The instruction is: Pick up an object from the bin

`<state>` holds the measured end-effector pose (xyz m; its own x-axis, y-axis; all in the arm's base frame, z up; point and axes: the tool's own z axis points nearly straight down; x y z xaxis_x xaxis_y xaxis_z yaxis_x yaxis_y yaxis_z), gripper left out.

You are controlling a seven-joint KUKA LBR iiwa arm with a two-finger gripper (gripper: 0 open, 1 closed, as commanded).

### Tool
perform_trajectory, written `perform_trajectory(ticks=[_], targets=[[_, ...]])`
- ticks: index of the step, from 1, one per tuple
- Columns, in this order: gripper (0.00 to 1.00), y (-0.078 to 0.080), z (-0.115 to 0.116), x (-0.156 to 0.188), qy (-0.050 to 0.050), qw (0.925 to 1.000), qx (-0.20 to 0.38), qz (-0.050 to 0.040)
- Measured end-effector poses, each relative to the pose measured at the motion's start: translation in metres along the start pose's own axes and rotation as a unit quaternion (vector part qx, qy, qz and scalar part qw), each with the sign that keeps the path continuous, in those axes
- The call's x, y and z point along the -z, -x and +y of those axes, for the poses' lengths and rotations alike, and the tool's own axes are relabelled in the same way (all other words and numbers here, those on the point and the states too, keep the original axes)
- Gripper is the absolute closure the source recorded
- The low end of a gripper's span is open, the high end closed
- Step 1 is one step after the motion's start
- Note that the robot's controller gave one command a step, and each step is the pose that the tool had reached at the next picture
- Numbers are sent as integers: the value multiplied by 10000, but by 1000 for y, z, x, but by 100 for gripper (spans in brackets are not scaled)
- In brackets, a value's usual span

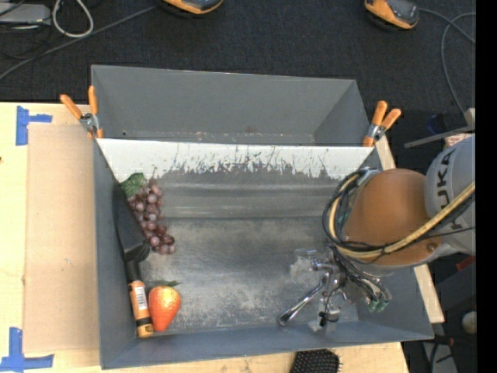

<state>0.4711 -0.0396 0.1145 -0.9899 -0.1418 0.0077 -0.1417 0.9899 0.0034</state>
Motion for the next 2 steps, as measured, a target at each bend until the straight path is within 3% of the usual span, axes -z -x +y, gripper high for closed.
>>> perform_trajectory(ticks=[1,2], targets=[[0,11,23,-41,-20,9998,156,-147],[0,10,-19,-43,-21,9942,1068,-127]])
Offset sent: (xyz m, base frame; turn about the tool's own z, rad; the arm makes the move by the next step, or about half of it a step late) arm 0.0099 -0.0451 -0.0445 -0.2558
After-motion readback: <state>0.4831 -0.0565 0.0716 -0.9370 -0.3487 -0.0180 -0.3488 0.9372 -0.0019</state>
